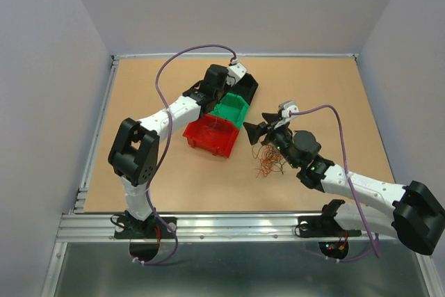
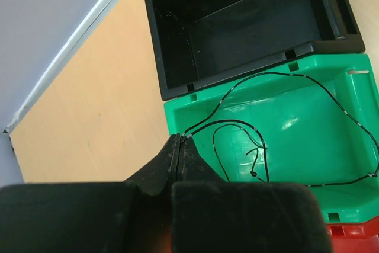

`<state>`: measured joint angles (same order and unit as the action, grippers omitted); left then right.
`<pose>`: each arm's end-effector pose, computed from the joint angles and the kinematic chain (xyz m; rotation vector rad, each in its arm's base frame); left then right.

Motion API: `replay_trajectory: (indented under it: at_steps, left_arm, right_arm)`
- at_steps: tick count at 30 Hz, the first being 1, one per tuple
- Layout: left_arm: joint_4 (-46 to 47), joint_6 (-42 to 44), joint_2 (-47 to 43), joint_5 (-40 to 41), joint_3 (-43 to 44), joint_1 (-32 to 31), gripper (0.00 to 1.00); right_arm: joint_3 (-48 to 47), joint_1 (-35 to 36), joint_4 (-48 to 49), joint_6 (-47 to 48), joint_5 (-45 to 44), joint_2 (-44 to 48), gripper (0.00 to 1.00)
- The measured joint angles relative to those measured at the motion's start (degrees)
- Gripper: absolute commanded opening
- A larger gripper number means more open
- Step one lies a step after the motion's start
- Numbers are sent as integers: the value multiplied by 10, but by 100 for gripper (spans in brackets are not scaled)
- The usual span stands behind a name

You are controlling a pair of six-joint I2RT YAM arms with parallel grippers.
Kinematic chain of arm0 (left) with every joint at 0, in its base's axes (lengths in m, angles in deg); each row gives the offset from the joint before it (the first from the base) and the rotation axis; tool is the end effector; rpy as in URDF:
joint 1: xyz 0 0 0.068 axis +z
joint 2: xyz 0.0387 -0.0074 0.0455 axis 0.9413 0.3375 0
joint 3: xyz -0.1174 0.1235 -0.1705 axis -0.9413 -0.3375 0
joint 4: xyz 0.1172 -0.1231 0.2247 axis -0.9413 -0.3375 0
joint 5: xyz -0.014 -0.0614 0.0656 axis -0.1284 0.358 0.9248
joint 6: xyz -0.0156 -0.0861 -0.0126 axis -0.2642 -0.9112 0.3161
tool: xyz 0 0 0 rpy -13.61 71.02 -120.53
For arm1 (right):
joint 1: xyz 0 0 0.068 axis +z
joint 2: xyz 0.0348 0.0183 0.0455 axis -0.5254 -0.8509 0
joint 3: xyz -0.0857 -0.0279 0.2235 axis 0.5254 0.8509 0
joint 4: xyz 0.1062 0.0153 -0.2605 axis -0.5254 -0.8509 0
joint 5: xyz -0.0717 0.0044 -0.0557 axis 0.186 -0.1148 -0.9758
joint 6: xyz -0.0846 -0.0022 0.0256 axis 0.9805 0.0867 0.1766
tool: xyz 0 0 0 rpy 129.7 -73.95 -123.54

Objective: Untangle the cables

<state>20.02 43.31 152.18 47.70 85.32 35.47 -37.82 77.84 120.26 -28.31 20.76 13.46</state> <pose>0.4072 -0.2601 0.2201 0.8655 1.7891 0.1408 0.2335 0.2130 0.2295 -0.2832 1.5003 0.5630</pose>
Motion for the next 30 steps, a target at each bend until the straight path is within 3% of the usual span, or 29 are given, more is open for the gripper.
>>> replay_trajectory:
  at_steps: [5, 18, 20, 21, 30]
  left_arm:
    - [-36, 15, 12, 4, 14, -5, 0]
    - [-105, 26, 154, 10, 86, -8, 2]
    - [-105, 26, 152, 9, 89, -8, 12]
    - [-106, 26, 150, 8, 89, -8, 24]
    - [-106, 21, 75, -3, 58, -8, 57]
  right_arm:
    - [0, -1, -1, 0, -2, 1, 80]
    - [0, -7, -3, 0, -3, -14, 80]
    - [0, -8, -3, 0, -3, -14, 80]
    - [0, -8, -3, 0, -3, -14, 80]
    - [0, -10, -3, -1, -3, -3, 80]
